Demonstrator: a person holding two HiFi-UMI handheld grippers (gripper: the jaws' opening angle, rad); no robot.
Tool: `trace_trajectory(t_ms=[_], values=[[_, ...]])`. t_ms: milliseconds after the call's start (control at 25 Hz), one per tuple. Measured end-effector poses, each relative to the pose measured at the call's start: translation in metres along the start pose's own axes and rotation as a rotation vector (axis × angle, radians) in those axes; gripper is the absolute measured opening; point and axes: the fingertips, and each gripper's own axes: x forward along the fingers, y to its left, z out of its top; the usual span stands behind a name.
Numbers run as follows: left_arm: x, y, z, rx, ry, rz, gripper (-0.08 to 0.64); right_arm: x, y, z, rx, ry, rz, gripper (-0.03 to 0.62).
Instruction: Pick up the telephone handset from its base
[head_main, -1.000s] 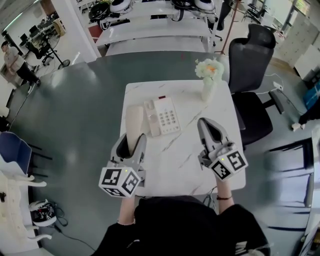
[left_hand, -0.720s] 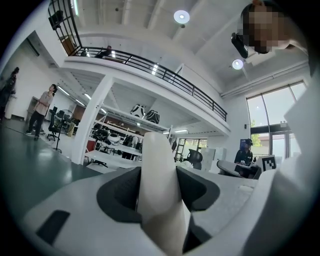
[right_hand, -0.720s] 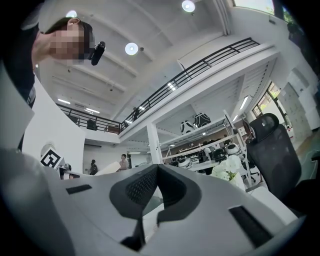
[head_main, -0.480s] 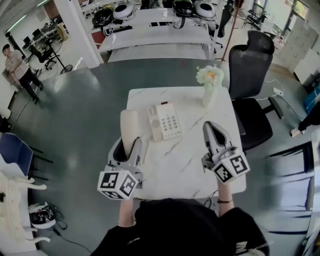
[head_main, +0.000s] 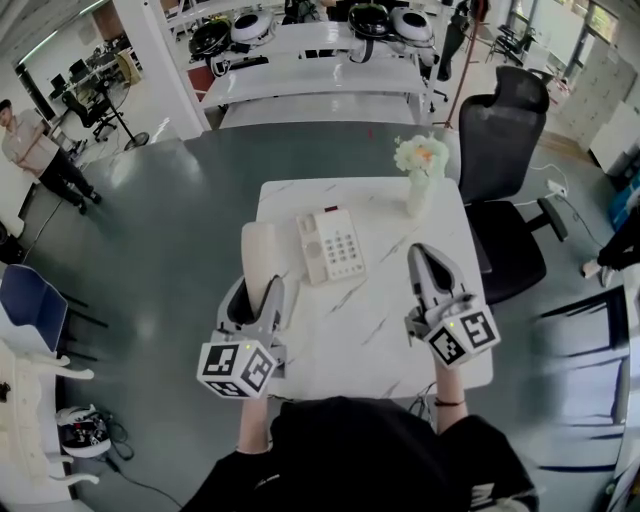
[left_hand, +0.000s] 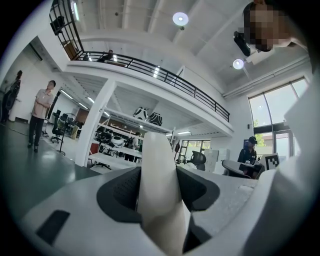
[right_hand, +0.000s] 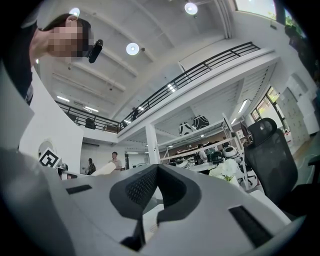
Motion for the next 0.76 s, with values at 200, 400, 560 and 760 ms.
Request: trace_trajectory(t_ms=[200,400,560,760], values=[[-0.0003,-0.0023,0.0013,0.000,0.004,0.002,0.207,-0.0017,0.0007,0.0019,-0.017,0.004,0.000,-0.009],[-0.0001,-0.0020,-0.0006,0.007,0.004,0.006,0.207,-0.0038,-0.0013,0.0005,-0.024,0.007,-0.008,-0.009],[-0.0030,-0.0017,-0.0020,0.010,0.003,0.012,0.207,-0.0067,-0.0020,-0.0008,-0.026,0.003,-0.009,-0.009],[-0.0038,-0.0015,0.0002,0.011,0.002,0.018,0.207,-0.0067,-0.0016,0.0015,-0.027,0.003,-0.010,-0.009]])
